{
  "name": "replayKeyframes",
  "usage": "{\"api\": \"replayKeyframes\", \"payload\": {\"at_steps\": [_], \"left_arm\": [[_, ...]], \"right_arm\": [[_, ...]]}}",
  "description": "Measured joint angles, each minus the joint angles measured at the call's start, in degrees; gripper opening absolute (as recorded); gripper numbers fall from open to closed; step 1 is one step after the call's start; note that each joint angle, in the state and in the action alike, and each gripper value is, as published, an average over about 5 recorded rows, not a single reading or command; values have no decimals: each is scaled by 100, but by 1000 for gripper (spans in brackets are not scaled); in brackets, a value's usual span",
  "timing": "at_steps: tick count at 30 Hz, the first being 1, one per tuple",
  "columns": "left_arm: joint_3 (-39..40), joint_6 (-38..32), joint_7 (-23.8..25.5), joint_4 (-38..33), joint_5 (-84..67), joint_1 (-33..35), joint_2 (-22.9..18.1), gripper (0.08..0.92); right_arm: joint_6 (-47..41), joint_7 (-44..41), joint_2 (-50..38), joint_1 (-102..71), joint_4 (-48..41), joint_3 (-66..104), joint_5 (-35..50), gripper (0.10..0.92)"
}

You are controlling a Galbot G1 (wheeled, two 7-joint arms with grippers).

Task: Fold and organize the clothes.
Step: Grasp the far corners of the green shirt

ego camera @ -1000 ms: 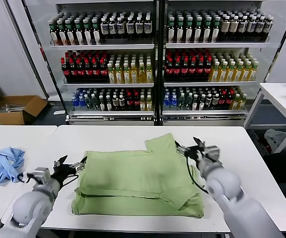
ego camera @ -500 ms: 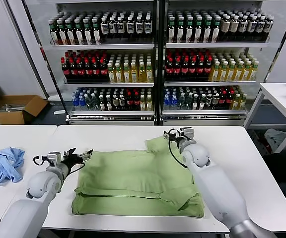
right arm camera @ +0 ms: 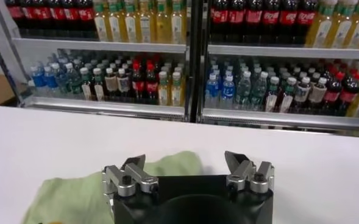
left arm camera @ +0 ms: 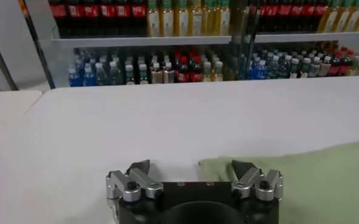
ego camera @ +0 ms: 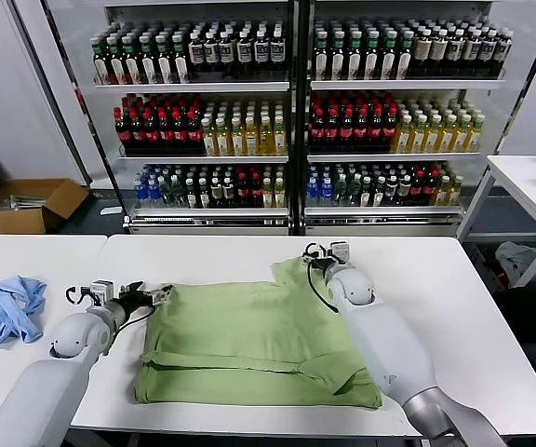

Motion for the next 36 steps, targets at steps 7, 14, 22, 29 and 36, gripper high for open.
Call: {"api": "replayKeyframes", "payload": {"at_steps": [7, 14, 22, 29, 36], "left_arm": [[5, -37, 176, 154, 55, -66, -28, 823], [12, -61, 332, 169, 122, -39, -30, 787], [-17, -96, 529, 182, 197, 24, -25, 568], [-39, -116, 683, 153, 222, 103, -12, 360], [-46, -193, 730, 146, 173, 120, -9, 161]], "right_arm": [[9, 24, 89, 42, -205, 1, -2, 823], [44, 3, 138, 85, -308, -5, 34, 723], [70, -53, 151, 128, -378, -3, 43, 507], [57, -74, 137, 137, -394, -17, 44, 299], [64, -124, 106, 148, -383, -17, 38, 121]]}}
